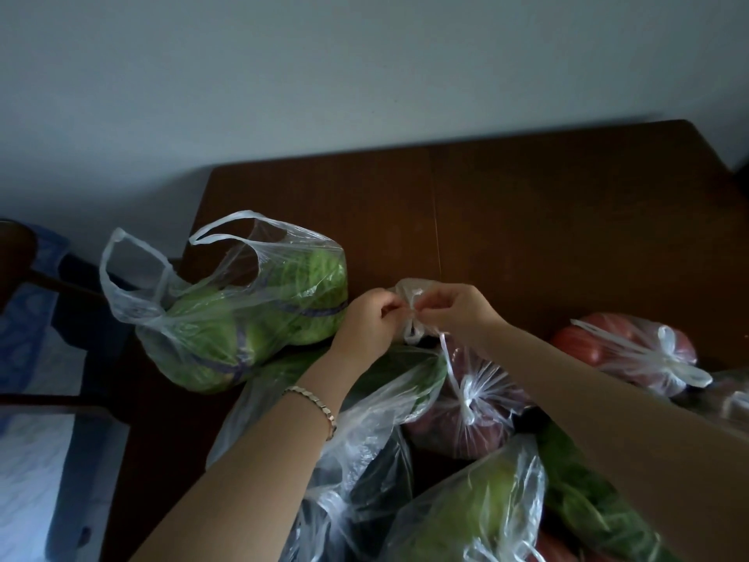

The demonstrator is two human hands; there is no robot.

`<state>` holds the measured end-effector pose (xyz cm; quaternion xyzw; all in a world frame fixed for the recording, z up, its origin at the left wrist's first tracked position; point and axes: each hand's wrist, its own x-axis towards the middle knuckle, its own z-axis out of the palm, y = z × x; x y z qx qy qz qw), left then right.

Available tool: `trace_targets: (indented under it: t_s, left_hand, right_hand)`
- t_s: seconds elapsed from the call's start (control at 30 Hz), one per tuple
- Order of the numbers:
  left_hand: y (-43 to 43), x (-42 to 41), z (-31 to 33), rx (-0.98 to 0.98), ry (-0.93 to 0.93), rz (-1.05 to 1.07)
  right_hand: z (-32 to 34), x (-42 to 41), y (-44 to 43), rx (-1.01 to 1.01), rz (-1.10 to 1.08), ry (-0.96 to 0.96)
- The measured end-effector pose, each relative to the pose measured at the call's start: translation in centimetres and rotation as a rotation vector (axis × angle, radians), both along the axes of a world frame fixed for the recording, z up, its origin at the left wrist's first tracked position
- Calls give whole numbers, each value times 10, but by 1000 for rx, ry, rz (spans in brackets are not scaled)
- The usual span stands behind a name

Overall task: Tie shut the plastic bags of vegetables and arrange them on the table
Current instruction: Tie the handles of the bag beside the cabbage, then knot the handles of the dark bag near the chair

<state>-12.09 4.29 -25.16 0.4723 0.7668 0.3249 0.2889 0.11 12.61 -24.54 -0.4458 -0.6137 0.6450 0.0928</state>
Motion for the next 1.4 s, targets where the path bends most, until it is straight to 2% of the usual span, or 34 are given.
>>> trace_targets:
  t_s: [0.07,0.13,0.2,0.3,0.37,0.53,0.6,0.7,0.87,1.0,1.07,1.17,1.3,1.33,1.4]
  left_hand:
    - [0,3,0,13,12,-4]
    - [1,7,-3,-21,-73,19]
    - [1,11,-5,-68,-213,79]
    - [4,11,-5,-153,-470,227]
    - [5,11,-5,-196,-541,259]
    - [4,9,-4,-230,-569,272]
    - [5,7,-3,-219,-409,232]
    - [9,1,-8,-215,-30,157]
    - [18,9,-11,-381,147,151]
    - [9,12,13,-385,248,57]
    - [-5,10,33,-340,287,3]
    - [-41,16,70,-314,242,8]
    - [-97,37,109,-352,182,97]
    - [-109,42,116,-384,213,88]
    - [-137,48,124,-465,406,5]
  right_hand:
    - [2,4,6,-104,61,-13]
    - [-3,6,7,-44,103,-3]
    - [-8,7,3,206,124,27]
    - [-19,8,-5,695,242,109]
    - [-26,10,-6,864,334,82]
    - [-19,6,-1,952,371,-106]
    - [-17,6,-3,1100,411,-173]
    - [-16,12,-8,1044,505,-284]
    - [-17,19,-16,927,529,-392]
    - [3,21,-19,684,457,-472]
    - [18,29,-23,629,412,-414]
    - [43,43,-38,600,445,-282]
    - [69,56,-71,579,507,-183]
    - [74,58,-79,572,521,-153]
    - [84,62,-98,571,609,-106]
